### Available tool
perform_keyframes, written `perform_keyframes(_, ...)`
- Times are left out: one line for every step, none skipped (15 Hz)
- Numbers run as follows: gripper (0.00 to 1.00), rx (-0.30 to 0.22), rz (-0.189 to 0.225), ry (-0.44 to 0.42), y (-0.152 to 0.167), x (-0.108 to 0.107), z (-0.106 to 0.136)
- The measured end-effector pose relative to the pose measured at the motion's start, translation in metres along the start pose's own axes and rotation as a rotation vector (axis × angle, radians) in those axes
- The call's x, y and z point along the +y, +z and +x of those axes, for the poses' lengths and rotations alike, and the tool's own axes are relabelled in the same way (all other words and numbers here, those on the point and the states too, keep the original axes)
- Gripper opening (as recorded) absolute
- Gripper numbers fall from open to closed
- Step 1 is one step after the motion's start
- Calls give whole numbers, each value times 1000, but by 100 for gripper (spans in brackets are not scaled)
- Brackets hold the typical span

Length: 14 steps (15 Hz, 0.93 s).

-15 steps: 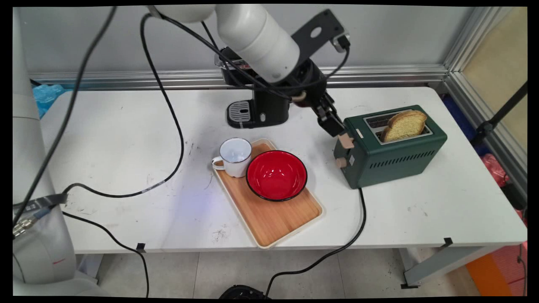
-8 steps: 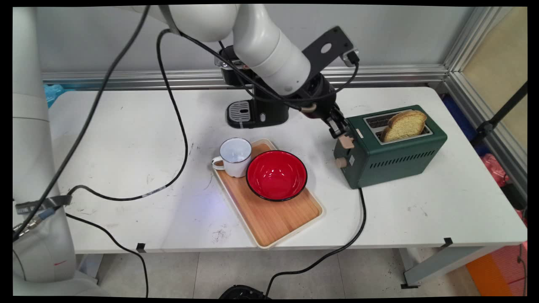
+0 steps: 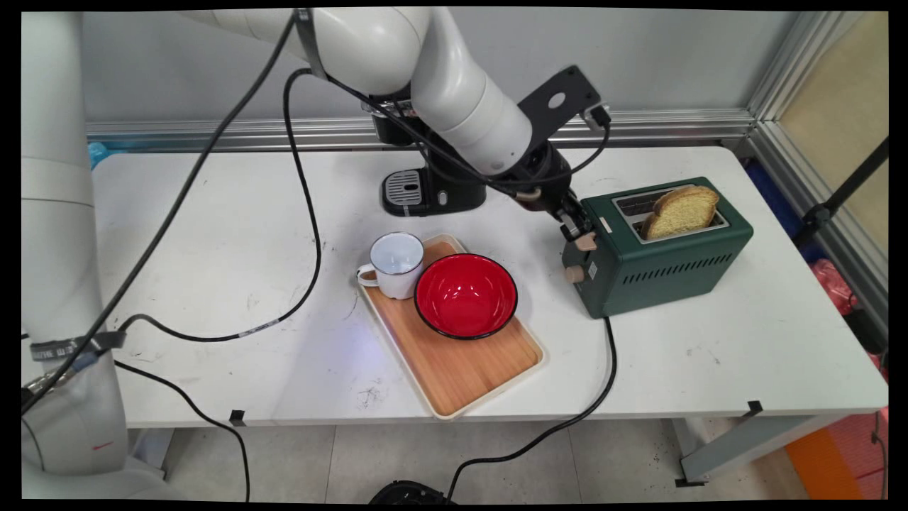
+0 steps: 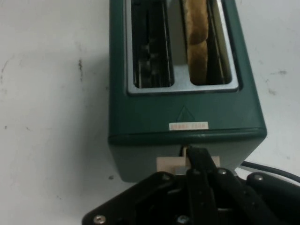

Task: Press the toaster switch

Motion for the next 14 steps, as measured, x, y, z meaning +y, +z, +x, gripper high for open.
perform_keyframes(0, -4, 1, -3, 3, -1, -2)
perform_keyframes(0, -8, 2, -6, 6, -2, -3)
perform_keyframes(0, -12, 3, -9, 9, -2, -5)
perform_keyframes(0, -16, 3, -11, 12, -3, -6)
perform_keyframes(0, -20, 4, -13, 15, -3, -8)
perform_keyframes(0, -23, 3, -15, 17, -3, -9)
perform_keyframes(0, -26, 3, -16, 20, -3, -10)
perform_keyframes(0, -28, 3, -19, 23, -3, -12)
perform_keyframes(0, -31, 2, -20, 25, -2, -13)
perform_keyframes(0, -34, 2, -23, 28, -2, -14)
perform_keyframes(0, -36, 1, -24, 30, -2, -14)
perform_keyframes(0, -39, 1, -26, 33, -2, -15)
perform_keyframes(0, -41, 0, -28, 35, -2, -16)
perform_keyframes(0, -44, -1, -29, 37, -2, -17)
